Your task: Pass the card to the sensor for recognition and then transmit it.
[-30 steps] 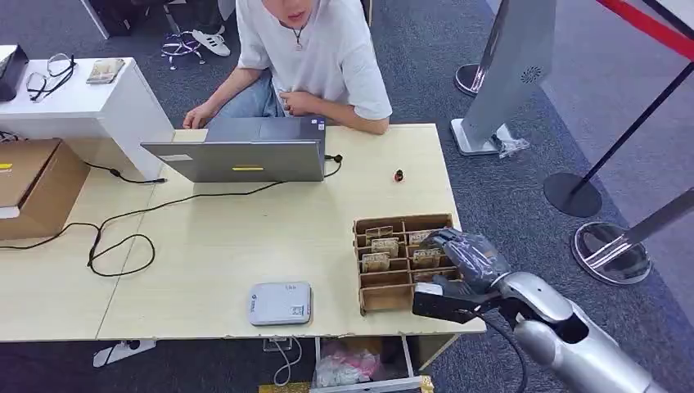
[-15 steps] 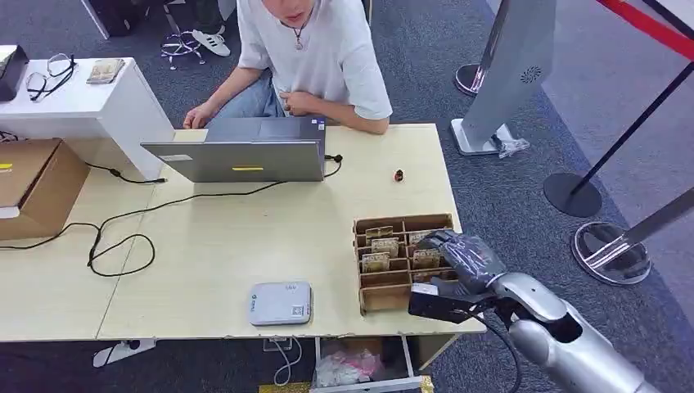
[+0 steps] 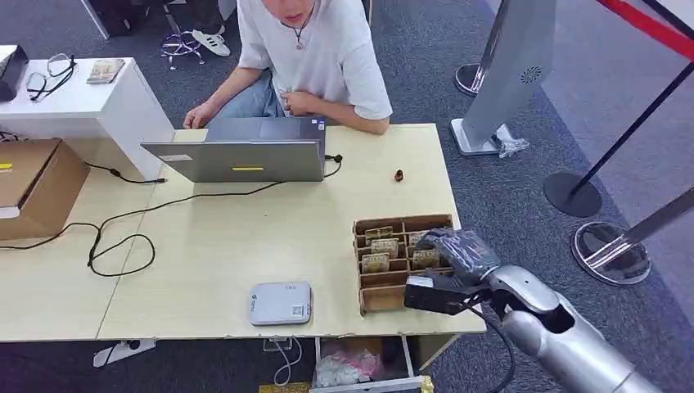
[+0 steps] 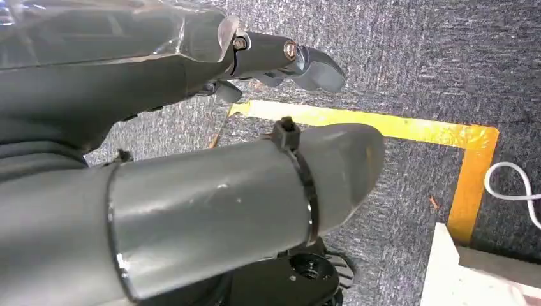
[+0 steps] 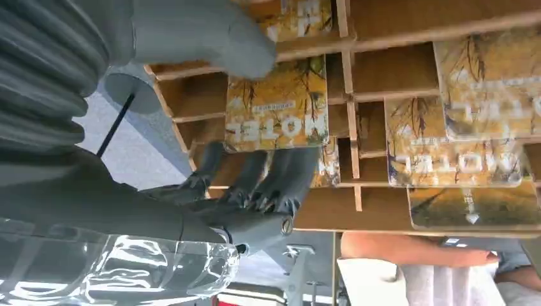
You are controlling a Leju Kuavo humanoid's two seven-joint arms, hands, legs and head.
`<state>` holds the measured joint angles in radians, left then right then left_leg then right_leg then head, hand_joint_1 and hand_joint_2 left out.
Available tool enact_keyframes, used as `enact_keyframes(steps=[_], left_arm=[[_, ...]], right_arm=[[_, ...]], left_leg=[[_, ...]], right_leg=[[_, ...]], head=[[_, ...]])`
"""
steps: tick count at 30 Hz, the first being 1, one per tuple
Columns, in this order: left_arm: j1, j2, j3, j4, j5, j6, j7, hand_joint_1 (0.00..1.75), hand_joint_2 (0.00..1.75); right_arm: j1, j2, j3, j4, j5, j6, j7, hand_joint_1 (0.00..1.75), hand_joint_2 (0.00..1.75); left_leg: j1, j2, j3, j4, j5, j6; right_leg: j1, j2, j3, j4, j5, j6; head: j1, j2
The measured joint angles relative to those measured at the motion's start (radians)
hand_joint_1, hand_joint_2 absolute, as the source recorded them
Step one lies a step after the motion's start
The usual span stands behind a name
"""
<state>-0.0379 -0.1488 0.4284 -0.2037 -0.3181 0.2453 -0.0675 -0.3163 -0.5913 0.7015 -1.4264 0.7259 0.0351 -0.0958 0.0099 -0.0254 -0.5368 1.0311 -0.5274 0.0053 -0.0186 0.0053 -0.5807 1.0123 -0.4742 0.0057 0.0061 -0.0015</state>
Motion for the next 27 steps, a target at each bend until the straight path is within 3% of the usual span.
enact_keyframes(steps=[13,15,16,17,27], left_arm=[[0.0,0.0,0.0,0.0,0.002,0.001,-0.005,0.0,0.0],[0.0,0.0,0.0,0.0,0.002,0.001,-0.005,0.0,0.0],[0.0,0.0,0.0,0.0,0.002,0.002,-0.006,0.0,0.0],[0.0,0.0,0.0,0.0,0.002,0.001,-0.006,0.0,0.0],[0.0,0.0,0.0,0.0,0.002,0.001,-0.009,0.0,0.0]], right_arm=[[-0.017,0.005,0.015,0.019,-0.011,0.004,-0.015,1.45,1.75],[-0.018,0.005,0.015,0.021,-0.014,0.004,-0.015,1.5,1.75],[-0.019,0.005,0.016,0.021,-0.014,0.004,-0.015,1.68,1.75],[-0.02,0.006,0.016,0.022,-0.014,0.004,-0.015,1.75,1.75],[-0.043,0.002,0.013,0.004,-0.031,-0.015,-0.018,1.75,1.75]], left_leg=[[0.0,0.0,0.0,0.0,0.0,0.0],[0.0,0.0,0.0,0.0,0.0,0.0],[0.0,0.0,0.0,0.0,0.0,0.0],[0.0,0.0,0.0,0.0,0.0,0.0],[0.0,0.0,0.0,0.0,0.0,0.0]], right_leg=[[0.0,0.0,0.0,0.0,0.0,0.0],[0.0,0.0,0.0,0.0,0.0,0.0],[0.0,0.0,0.0,0.0,0.0,0.0],[0.0,0.0,0.0,0.0,0.0,0.0],[0.0,0.0,0.0,0.0,0.0,0.0]], head=[[0.0,0.0],[0.0,0.0],[0.0,0.0],[0.0,0.0],[0.0,0.0]])
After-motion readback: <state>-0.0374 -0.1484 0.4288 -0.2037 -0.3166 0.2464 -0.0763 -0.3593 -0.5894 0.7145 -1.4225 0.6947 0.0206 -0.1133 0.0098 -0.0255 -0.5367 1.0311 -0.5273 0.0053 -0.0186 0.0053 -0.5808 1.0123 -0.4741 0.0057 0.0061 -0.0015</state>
